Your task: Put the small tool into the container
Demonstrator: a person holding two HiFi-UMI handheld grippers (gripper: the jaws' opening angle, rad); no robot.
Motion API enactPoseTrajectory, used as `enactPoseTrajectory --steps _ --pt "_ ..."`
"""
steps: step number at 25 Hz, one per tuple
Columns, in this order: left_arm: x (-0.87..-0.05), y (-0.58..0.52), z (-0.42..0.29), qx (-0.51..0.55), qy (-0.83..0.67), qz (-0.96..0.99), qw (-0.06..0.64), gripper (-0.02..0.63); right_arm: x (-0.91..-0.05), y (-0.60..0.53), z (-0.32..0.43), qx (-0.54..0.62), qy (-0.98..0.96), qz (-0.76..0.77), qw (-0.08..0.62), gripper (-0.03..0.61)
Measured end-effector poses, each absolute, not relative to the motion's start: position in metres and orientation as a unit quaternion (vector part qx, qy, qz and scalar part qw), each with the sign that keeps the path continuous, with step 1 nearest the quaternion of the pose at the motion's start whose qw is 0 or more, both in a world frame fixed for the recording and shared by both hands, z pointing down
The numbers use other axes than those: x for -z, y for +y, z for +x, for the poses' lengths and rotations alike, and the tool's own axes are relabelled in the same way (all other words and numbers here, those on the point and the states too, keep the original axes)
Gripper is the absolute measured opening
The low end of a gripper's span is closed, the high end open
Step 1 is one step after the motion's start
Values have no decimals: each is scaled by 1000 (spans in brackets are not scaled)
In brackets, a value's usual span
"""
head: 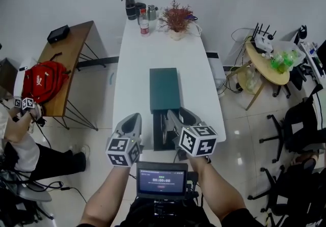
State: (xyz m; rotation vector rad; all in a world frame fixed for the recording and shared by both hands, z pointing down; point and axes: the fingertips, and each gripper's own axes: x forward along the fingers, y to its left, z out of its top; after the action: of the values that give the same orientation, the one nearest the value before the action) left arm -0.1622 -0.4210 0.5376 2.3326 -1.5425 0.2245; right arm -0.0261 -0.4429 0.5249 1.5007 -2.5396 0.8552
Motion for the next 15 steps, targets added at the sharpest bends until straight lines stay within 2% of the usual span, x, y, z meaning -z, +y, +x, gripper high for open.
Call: enactPoseTrajectory --steps 3,6,11,12,13,15 --pt "-499 -405 -160 -55 -545 822 156 28 -482 -426 -17 -241 -842 483 25 176" --pt "-459 -389 -156 -39 -548 825 129 28 -439 -408 -3 -201 -856 476 15 104" --pt "-399 -373 -144 -36 -539 837 87 28 -373 -389 17 -148 -872 466 -7 98" --pt "-387 -370 -142 -31 -536 840 80 28 -363 -384 20 -140 -874 465 -11 74" --pt "-377 -367 -140 -27 -533 842 74 28 -353 -379 23 -130 -876 464 -15 20" --pt "-359 -359 -138 -21 -530 845 64 28 -335 -370 28 -110 -882 458 -20 9"
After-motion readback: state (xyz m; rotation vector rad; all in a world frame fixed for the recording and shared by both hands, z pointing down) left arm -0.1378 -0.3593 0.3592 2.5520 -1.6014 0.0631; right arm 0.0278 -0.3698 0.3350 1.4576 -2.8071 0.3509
